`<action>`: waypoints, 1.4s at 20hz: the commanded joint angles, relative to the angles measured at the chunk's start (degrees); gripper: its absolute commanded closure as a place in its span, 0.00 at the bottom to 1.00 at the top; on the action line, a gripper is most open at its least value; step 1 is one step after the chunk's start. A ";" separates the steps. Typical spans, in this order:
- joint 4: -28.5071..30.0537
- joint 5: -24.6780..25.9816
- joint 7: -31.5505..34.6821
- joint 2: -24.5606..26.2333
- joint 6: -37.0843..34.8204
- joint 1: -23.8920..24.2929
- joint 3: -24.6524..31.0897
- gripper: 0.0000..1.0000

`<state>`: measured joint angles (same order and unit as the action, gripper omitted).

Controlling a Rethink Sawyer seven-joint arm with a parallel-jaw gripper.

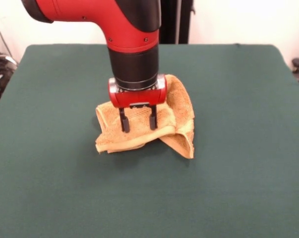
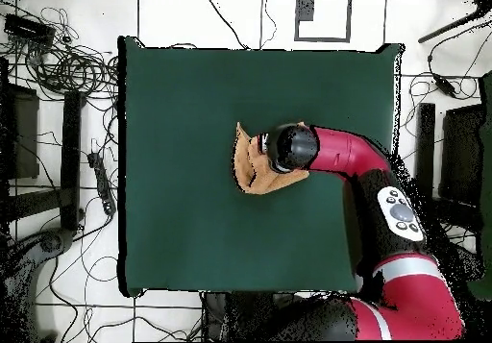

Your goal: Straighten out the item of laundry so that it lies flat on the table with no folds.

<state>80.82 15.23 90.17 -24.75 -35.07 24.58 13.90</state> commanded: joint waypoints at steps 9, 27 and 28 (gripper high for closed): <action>6.57 -2.98 -1.88 -8.44 -13.17 1.41 5.40 0.00; 5.87 -0.77 11.24 -6.20 -1.72 -5.38 0.58 0.00; 5.78 -1.00 12.00 -6.18 -1.47 -5.99 0.12 0.00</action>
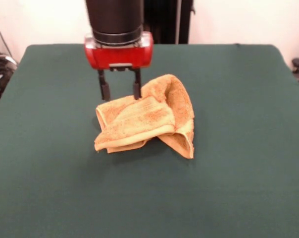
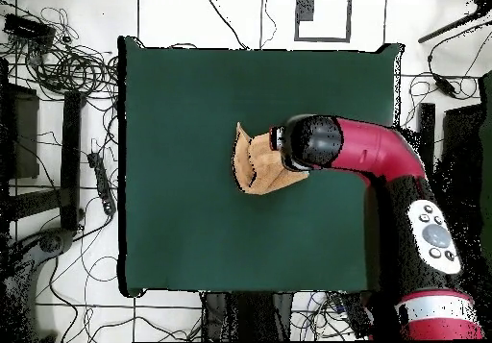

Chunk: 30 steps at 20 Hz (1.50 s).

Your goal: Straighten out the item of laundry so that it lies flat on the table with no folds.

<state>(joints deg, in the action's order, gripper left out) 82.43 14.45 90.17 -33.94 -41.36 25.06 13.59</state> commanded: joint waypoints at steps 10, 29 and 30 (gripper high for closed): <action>3.83 -2.85 15.06 4.02 9.10 -9.82 -2.46 0.00; 2.01 -3.94 13.16 12.09 16.70 -6.48 -1.05 0.00; 1.93 -4.63 14.51 11.90 16.65 -7.40 -1.69 0.00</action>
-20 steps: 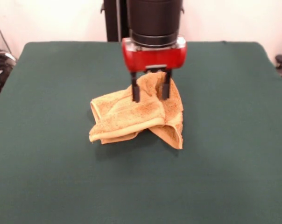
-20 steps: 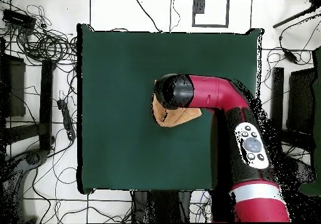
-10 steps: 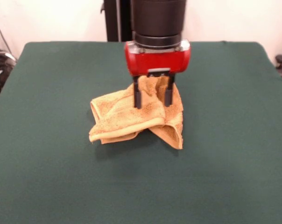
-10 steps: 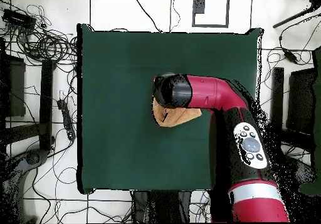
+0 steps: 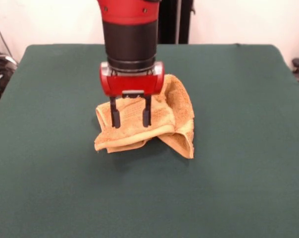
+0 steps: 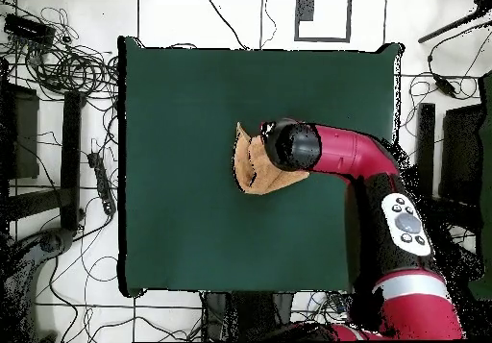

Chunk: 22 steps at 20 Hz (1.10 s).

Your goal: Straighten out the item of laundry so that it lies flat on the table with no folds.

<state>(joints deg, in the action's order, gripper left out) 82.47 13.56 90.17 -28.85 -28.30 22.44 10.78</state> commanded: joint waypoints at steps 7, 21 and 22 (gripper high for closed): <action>0.23 -8.76 21.41 5.55 1.09 -12.45 -4.66 0.00; -0.44 -13.58 17.42 7.00 2.46 -13.98 -5.75 0.00; -0.43 -13.21 16.78 7.38 3.02 -13.62 -5.66 0.00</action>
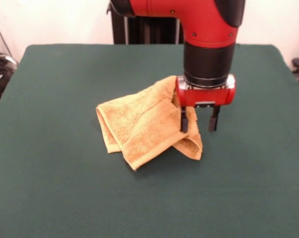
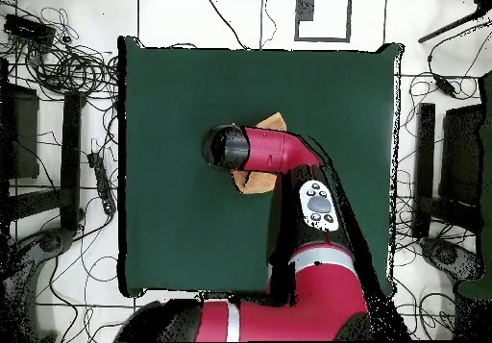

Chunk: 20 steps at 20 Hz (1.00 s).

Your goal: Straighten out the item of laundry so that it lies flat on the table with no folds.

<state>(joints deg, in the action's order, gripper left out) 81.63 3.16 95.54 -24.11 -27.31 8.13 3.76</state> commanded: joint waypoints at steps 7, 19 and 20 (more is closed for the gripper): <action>0.00 0.02 7.66 4.65 5.01 3.39 2.32 0.00; -5.12 4.07 1.38 7.27 -1.74 5.74 0.96 0.00; -5.34 4.15 0.89 7.29 -2.41 6.06 1.32 0.00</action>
<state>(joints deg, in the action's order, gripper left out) 78.83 4.68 95.54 -18.99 -25.38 14.42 3.55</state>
